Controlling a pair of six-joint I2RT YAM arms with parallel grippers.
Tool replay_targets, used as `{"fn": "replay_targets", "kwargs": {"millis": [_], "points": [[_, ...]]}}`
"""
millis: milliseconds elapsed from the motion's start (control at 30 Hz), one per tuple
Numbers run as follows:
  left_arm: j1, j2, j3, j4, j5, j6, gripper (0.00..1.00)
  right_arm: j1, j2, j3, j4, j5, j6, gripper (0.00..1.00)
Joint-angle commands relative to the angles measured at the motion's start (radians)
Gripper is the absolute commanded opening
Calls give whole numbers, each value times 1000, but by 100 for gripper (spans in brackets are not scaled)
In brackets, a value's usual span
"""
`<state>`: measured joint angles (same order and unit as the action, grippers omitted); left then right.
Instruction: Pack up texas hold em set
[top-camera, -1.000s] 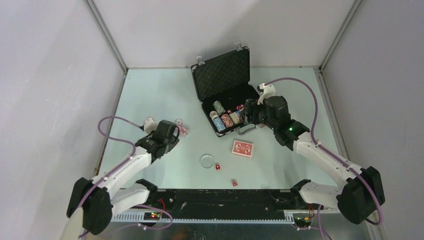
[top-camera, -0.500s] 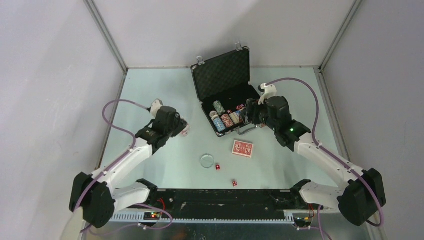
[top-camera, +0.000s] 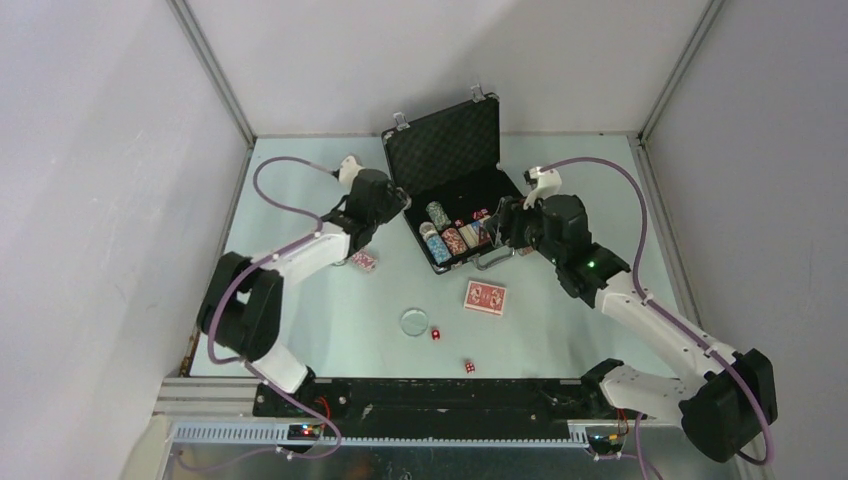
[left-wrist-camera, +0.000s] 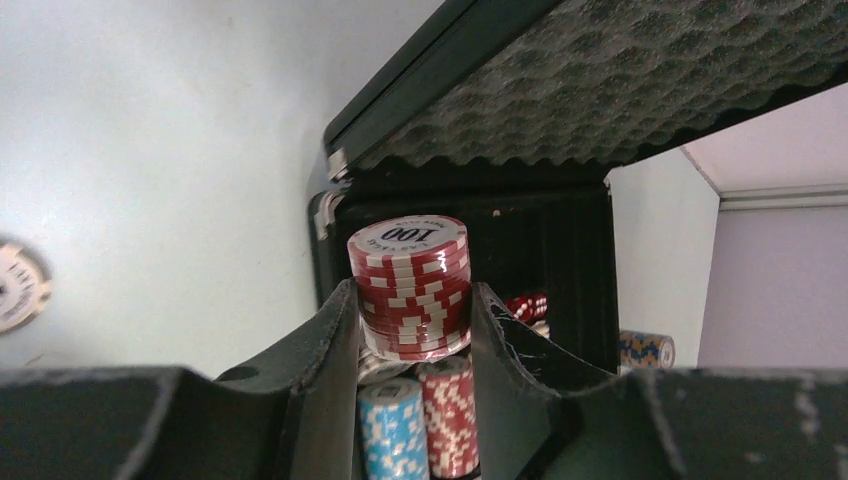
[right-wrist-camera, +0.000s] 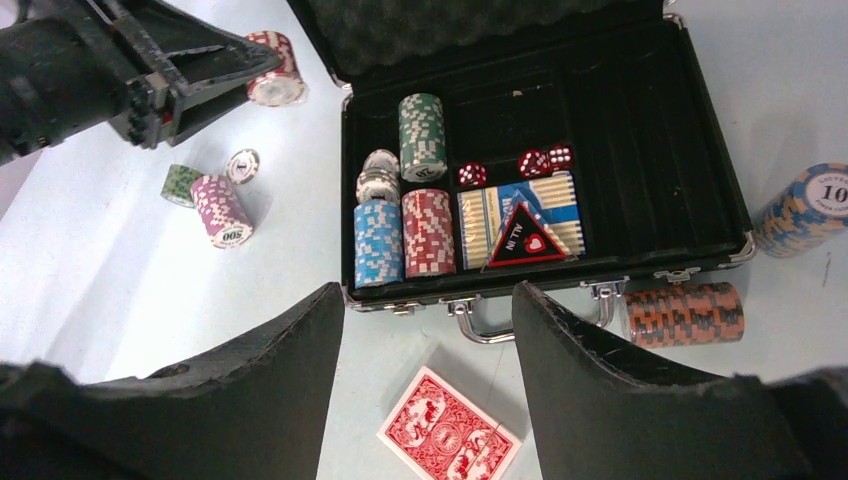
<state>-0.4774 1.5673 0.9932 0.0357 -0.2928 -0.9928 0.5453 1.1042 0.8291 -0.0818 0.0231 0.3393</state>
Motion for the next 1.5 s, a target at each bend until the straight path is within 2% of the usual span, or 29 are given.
{"fn": "replay_targets", "kwargs": {"millis": [0,133,267,500,800,1100,1467], "points": [[-6,97,134,40,1,35,0,-13,-35,-1,23,5,-16,65],[-5,191,255,-68,37,51,0,-21,-31,-1,28,-9,-8,65],[-5,227,279,-82,34,52,0,-22,-29,-1,32,-11,-1,64],[-6,328,395,-246,13,53,0,-26,-30,-1,37,-31,8,64],[-10,421,431,-250,29,45,0,-26,-39,-1,32,-41,7,64],[-69,435,447,-336,-60,62,0,-27,-43,-1,24,-38,10,64],[-115,446,434,-381,-81,37,0,-31,-49,-2,16,-40,15,64]]}}
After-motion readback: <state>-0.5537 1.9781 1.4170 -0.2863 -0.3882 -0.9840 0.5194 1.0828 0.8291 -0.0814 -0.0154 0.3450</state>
